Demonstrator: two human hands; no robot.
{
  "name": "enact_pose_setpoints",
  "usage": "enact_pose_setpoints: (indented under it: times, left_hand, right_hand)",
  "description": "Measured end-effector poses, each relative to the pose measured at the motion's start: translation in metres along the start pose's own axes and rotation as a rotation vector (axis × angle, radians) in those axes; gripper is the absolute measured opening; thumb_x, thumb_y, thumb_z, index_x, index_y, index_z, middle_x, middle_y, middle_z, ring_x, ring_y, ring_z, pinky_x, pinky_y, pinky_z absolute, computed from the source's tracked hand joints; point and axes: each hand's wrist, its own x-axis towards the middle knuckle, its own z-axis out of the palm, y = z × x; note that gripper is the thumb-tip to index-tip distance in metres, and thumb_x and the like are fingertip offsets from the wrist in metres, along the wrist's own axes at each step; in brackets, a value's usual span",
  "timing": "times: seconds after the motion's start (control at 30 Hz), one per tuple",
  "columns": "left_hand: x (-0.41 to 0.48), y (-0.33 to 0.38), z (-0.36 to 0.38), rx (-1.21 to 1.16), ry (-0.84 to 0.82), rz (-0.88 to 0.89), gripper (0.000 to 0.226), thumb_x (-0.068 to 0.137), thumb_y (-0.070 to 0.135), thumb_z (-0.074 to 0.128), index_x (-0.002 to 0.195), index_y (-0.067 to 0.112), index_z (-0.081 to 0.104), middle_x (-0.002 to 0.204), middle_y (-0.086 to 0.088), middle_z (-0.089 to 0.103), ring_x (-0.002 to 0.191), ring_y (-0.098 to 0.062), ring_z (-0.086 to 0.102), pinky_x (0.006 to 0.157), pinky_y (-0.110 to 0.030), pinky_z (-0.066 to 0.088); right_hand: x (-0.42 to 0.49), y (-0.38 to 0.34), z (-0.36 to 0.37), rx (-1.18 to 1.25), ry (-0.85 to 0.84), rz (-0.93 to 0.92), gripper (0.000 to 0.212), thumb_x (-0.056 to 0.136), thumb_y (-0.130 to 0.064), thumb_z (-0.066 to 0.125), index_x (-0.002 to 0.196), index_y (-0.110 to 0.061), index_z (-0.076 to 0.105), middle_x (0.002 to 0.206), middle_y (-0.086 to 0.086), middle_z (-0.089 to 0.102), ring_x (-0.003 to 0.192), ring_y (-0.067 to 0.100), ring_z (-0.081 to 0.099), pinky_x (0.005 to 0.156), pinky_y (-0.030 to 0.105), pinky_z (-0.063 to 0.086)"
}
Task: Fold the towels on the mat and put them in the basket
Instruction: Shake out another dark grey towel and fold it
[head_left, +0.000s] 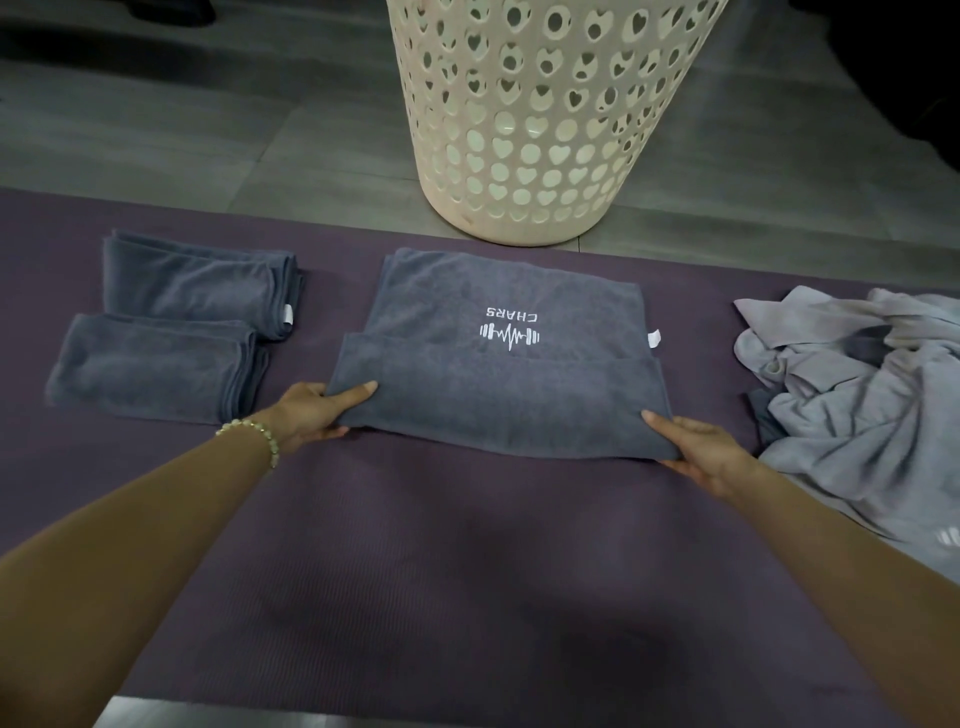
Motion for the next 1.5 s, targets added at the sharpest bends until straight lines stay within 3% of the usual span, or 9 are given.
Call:
enact_pose_setpoints:
  times: [0.2, 0.3, 0.5, 0.63, 0.87, 1.07, 1.17, 1.33, 1.5]
  left_hand:
    - [-0.027, -0.023, -0.049, 0.287, -0.475, -0.216, 0.100, 0.023, 0.061, 0.089, 0.109, 0.019, 0.062, 0.106, 0.008, 0.065, 0.086, -0.005, 0.061, 0.070, -0.015, 0.050]
    - [-0.036, -0.042, -0.048, 0.606, -0.513, -0.274, 0.070, 0.061, 0.057, 0.079, 0.115, 0.019, 0.055, 0.109, 0.001, 0.060, 0.085, -0.010, 0.059, 0.070, -0.018, 0.052]
    - [-0.002, -0.060, -0.033, 0.641, 0.080, 0.436, 0.052, 0.064, 0.045, 0.080, 0.095, 0.014, 0.053, 0.097, -0.005, 0.054, 0.089, -0.018, 0.051, 0.082, -0.027, 0.045]
    - [-0.003, -0.046, -0.010, 0.898, -0.032, 0.697, 0.053, 0.072, 0.044, 0.077, 0.117, 0.025, 0.059, 0.111, 0.006, 0.056, 0.108, -0.015, 0.045, 0.100, -0.029, 0.036]
    - [0.013, -0.018, -0.008, 0.946, -0.305, 0.368, 0.023, 0.076, 0.034, 0.077, 0.089, 0.019, 0.066, 0.090, 0.007, 0.064, 0.095, -0.015, 0.060, 0.078, -0.011, 0.043]
    - [0.016, 0.036, -0.020, 0.499, -0.637, -0.022, 0.089, 0.046, 0.054, 0.088, 0.123, 0.017, 0.061, 0.116, 0.006, 0.069, 0.112, -0.012, 0.062, 0.103, -0.029, 0.044]
    - [0.026, 0.065, -0.010, 0.282, -0.507, 0.043, 0.061, 0.066, 0.041, 0.081, 0.116, 0.011, 0.065, 0.114, -0.001, 0.069, 0.106, -0.013, 0.064, 0.088, -0.022, 0.052]
    - [0.070, 0.066, 0.026, -0.042, 0.015, 0.242, 0.023, 0.089, 0.023, 0.064, 0.106, 0.007, 0.066, 0.092, 0.000, 0.072, 0.065, 0.003, 0.064, 0.064, -0.014, 0.052]
    - [0.095, 0.035, 0.041, 0.153, 0.261, 0.318, 0.018, 0.089, 0.023, 0.064, 0.094, 0.006, 0.066, 0.056, 0.016, 0.057, 0.051, 0.005, 0.052, 0.052, -0.005, 0.040]
  right_hand:
    - [-0.039, 0.037, -0.054, -0.140, -0.317, 0.110, 0.100, 0.022, -0.049, 0.095, 0.110, -0.012, 0.068, 0.108, 0.002, 0.072, 0.095, 0.010, 0.069, 0.078, 0.021, 0.057]
    - [-0.057, 0.057, -0.057, -0.333, -0.338, 0.149, 0.078, 0.031, -0.043, 0.095, 0.095, -0.008, 0.068, 0.091, 0.002, 0.074, 0.080, 0.013, 0.071, 0.065, 0.023, 0.057]
    - [-0.037, 0.056, -0.042, -0.610, 0.047, -0.391, 0.047, 0.065, -0.016, 0.086, 0.075, -0.013, 0.040, 0.071, 0.004, 0.047, 0.059, 0.010, 0.041, 0.057, 0.018, 0.039]
    - [-0.018, 0.038, -0.021, -0.638, 0.008, -0.729, 0.038, 0.065, -0.026, 0.084, 0.087, -0.030, 0.053, 0.094, -0.006, 0.056, 0.083, 0.009, 0.052, 0.079, 0.013, 0.041]
    - [0.013, 0.036, -0.015, -0.922, -0.121, -0.477, 0.022, 0.072, -0.024, 0.082, 0.081, -0.022, 0.061, 0.086, -0.005, 0.062, 0.087, 0.013, 0.056, 0.082, 0.026, 0.046]
    - [-0.007, -0.020, -0.031, -0.420, -0.360, -0.218, 0.057, 0.045, -0.051, 0.089, 0.082, -0.013, 0.068, 0.078, -0.001, 0.071, 0.072, 0.006, 0.066, 0.064, 0.012, 0.051]
    - [0.009, -0.043, -0.031, -0.277, -0.311, -0.234, 0.067, 0.033, -0.053, 0.091, 0.084, -0.015, 0.070, 0.079, 0.000, 0.073, 0.070, 0.008, 0.067, 0.060, 0.015, 0.053]
    - [0.063, -0.048, -0.010, -0.040, 0.120, -0.302, 0.012, 0.080, -0.019, 0.074, 0.088, -0.015, 0.065, 0.087, 0.004, 0.065, 0.071, 0.009, 0.061, 0.064, 0.022, 0.051]
    - [0.076, -0.029, 0.005, -0.064, 0.301, -0.247, 0.013, 0.086, -0.021, 0.070, 0.085, -0.010, 0.063, 0.073, -0.004, 0.059, 0.068, 0.008, 0.053, 0.053, 0.011, 0.046]
